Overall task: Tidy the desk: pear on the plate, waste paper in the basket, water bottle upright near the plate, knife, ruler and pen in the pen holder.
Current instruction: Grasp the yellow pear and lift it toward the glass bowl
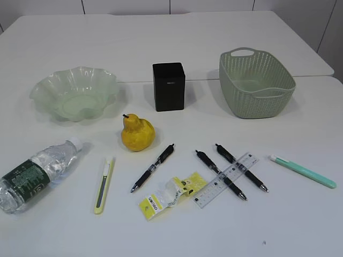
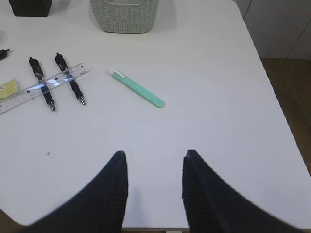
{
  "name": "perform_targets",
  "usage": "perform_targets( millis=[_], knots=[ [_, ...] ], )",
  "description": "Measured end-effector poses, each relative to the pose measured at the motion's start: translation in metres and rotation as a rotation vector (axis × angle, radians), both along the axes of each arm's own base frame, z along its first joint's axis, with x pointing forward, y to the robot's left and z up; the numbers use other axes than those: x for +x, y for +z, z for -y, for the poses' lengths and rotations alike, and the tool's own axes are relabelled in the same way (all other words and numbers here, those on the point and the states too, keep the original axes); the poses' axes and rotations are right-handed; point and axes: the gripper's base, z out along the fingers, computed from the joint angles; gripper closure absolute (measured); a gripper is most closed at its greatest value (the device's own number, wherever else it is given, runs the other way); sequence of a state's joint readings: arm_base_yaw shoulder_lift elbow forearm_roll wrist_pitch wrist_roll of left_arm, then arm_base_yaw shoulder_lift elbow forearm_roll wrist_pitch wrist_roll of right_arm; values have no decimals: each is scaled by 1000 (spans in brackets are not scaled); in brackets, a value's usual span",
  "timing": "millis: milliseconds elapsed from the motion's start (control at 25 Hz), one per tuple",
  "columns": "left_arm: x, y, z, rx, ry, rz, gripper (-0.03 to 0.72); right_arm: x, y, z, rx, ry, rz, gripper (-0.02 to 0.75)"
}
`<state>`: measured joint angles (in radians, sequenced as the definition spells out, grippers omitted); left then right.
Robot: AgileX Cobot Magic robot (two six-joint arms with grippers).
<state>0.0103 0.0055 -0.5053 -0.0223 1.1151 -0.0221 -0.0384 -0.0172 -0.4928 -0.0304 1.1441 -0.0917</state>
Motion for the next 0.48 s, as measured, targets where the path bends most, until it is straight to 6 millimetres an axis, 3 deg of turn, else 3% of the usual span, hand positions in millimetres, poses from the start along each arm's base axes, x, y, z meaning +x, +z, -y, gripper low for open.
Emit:
perform_targets(
  millis=[480],
  knots=[
    [0, 0, 0, 0, 0, 0, 450, 0, 0, 0, 0, 0, -2, 425]
  ],
)
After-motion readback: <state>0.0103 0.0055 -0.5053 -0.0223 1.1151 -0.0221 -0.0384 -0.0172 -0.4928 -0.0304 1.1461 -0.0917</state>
